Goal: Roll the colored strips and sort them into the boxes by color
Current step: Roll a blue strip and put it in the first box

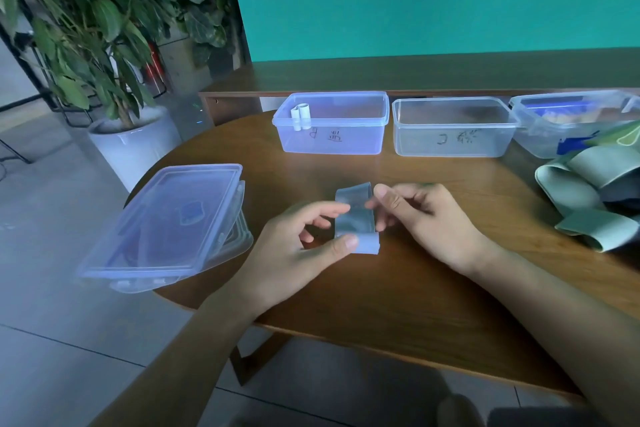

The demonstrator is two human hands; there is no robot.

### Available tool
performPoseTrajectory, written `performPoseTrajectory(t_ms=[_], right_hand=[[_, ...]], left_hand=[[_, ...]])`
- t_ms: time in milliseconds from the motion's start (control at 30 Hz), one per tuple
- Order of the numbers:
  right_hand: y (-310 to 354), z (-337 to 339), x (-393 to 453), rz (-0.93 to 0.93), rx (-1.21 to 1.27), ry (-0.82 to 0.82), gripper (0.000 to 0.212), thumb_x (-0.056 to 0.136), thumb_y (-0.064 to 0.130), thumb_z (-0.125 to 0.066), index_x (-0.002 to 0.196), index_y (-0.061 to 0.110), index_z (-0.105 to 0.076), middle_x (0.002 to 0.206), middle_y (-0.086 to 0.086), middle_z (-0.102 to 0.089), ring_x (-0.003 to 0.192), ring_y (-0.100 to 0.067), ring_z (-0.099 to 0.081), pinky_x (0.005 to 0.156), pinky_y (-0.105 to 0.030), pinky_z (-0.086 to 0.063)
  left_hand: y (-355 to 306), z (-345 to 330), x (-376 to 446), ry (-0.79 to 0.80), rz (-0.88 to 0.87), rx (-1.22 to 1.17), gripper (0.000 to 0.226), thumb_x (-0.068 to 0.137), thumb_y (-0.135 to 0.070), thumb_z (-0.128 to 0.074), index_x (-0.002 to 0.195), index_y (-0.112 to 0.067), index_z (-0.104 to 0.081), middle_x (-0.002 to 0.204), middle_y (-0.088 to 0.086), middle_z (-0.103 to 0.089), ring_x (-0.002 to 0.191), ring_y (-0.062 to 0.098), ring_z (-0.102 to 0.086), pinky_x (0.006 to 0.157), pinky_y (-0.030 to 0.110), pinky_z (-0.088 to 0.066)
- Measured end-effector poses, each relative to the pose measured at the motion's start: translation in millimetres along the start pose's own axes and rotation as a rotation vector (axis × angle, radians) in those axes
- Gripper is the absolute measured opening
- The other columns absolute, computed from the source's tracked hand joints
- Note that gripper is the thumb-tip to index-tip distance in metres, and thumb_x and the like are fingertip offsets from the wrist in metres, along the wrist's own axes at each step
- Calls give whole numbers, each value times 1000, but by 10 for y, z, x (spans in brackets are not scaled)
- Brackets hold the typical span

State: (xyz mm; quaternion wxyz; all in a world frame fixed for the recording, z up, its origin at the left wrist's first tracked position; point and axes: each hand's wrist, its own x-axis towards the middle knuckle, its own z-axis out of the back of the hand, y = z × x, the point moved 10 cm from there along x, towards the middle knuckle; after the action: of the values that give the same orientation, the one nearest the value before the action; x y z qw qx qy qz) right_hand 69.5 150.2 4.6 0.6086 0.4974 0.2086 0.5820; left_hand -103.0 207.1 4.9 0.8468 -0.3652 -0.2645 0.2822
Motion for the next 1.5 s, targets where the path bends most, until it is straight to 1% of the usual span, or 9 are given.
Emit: performPoseTrajectory(t_ms=[100, 200, 367, 533, 733, 900, 1000, 1300, 1500], right_hand=[[-83, 73, 15, -32, -127, -76, 28, 101, 43, -56, 95, 24, -75, 84, 6, -74, 77, -10, -65, 79, -30, -50], [-193, 79, 114, -94, -352, -100, 30, 98, 44, -61, 121, 25, -69, 109, 8, -68, 94, -6, -61, 85, -19, -42], [-332, -97, 363, -164, -454, -21, 67, 89, 57, -68, 144, 22, -52, 125, 4, -65, 116, -16, -58, 103, -32, -46], [-329, -112, 497, -132, -237, -49, 36, 84, 27, -83, 117, 26, -70, 94, 14, -67, 81, 3, -60, 77, -11, -42], [-265, -117, 659, -23, 35, -119, 19, 83, 12, -83, 86, 26, -72, 82, 9, -67, 70, -4, -58, 73, -17, -48], [-358, -65, 833, -40, 98, -219, 14, 84, 12, -83, 83, 14, -69, 79, 6, -66, 69, -7, -56, 71, -21, -48], [-367, -43, 879, -35, 82, -238, 15, 84, 12, -82, 82, 12, -68, 78, 3, -64, 66, -6, -52, 69, -14, -45], [-392, -47, 938, -36, -67, -241, 14, 83, 14, -84, 86, 19, -71, 82, 7, -69, 71, -2, -59, 69, -5, -44], [-407, 18, 1020, -61, -11, -303, 16, 80, 14, -86, 89, 15, -73, 87, 4, -73, 82, -8, -67, 78, -10, -49]], left_hand=[[-61, -34, -56, 20, -33, -14, 23, 91, -43, -70, 112, -33, -73, 110, -23, -70, 111, 1, -61, 86, 27, -45], [-129, -23, -128, 22, -72, -39, 4, 89, -28, -76, 93, -28, -76, 97, -15, -74, 103, 9, -66, 88, 35, -49], [-106, 1, -202, 16, -4, -160, 28, 84, -25, -79, 110, -33, -73, 97, -10, -70, 89, 13, -65, 77, 23, -49], [-150, -55, -244, 47, 1, 16, 22, 85, -32, -77, 107, -36, -77, 98, -27, -69, 98, 2, -59, 76, 7, -39], [-241, -180, -258, 128, -27, -81, 20, 84, -18, -78, 99, -30, -76, 102, -18, -72, 103, 5, -65, 90, 27, -51], [-229, -222, -213, 121, 38, 9, 42, 81, -36, -81, 120, -45, -65, 95, -25, -62, 89, -6, -58, 72, 14, -47], [-233, -259, -194, 139, 18, 160, 40, 81, -54, -75, 118, -41, -68, 101, -25, -64, 98, -8, -58, 77, 11, -46], [-392, -167, -383, 114, -163, 115, 22, 97, -21, -64, 114, -30, -75, 108, -21, -71, 111, 2, -63, 88, 17, -49], [-329, -174, -446, 86, -27, 151, 28, 91, -33, -70, 119, -39, -71, 98, -35, -64, 99, -8, -57, 76, 8, -44]])
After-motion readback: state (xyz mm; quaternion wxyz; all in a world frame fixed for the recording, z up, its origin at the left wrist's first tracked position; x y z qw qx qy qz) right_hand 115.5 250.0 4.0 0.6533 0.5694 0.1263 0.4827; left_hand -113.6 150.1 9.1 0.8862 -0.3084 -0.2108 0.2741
